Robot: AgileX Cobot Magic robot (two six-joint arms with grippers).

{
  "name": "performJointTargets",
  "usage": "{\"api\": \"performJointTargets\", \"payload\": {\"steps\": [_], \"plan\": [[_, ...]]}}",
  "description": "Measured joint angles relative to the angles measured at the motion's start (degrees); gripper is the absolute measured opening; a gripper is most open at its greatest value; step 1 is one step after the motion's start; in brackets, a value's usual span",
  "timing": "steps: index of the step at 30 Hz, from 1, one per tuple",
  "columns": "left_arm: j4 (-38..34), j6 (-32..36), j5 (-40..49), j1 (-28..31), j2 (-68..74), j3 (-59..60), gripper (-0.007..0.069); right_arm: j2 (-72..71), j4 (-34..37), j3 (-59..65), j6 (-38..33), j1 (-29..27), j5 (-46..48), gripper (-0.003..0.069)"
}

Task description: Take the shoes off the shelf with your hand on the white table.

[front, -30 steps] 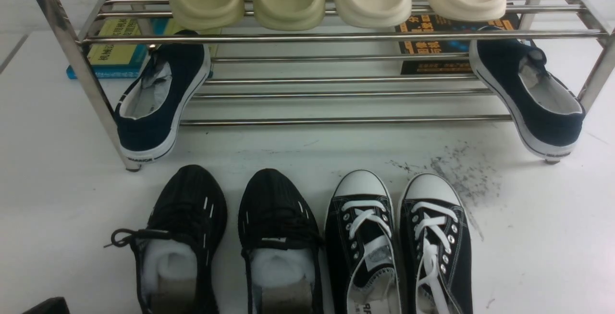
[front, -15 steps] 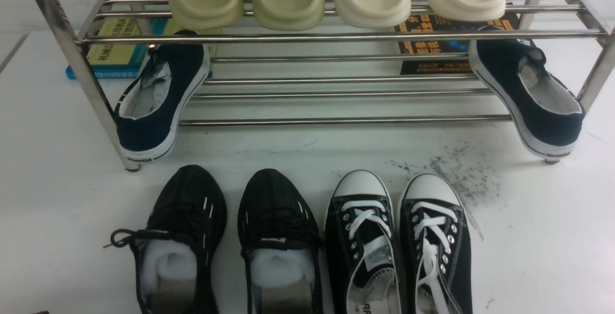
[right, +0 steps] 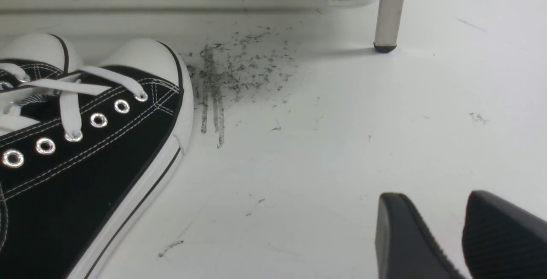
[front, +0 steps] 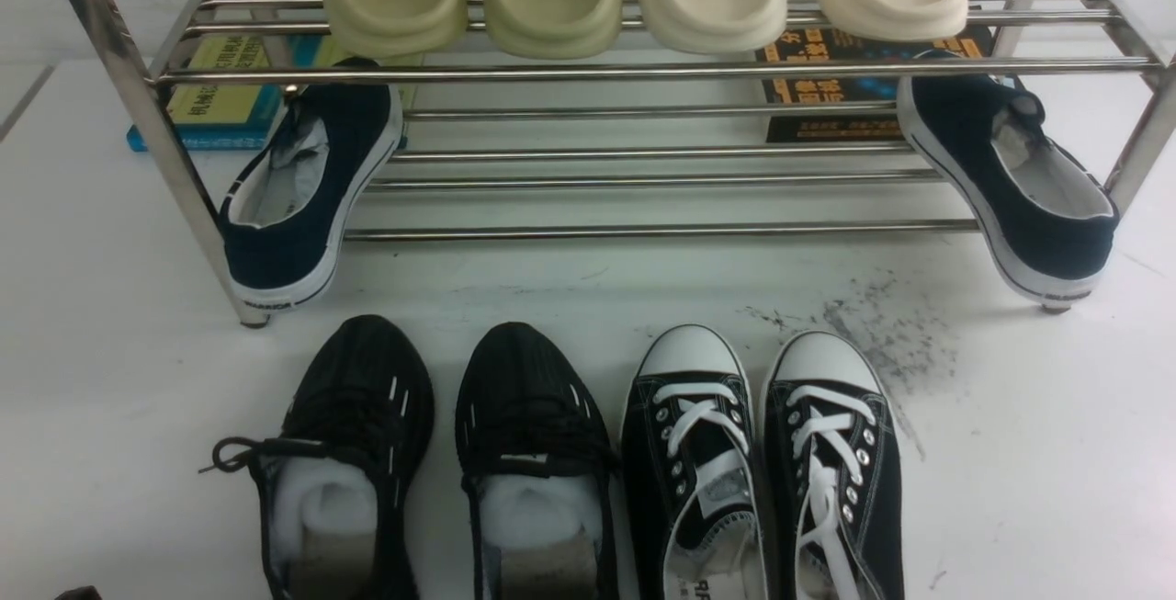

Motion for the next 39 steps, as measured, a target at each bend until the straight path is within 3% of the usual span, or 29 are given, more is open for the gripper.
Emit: {"api": "performJointTargets", "payload": {"steps": [12,39], "plan": [[0.2,-0.1,0.0,8.0,0.0,0.0,0.0062,0.0,0.0,0.0,0.0,0.0,0.0,0.0237],[0.7,-1.5,0.0,8.1,0.0,0.0,0.0094,0.0,0.0,0.0,0.0,0.0,0.0,0.0237]]}}
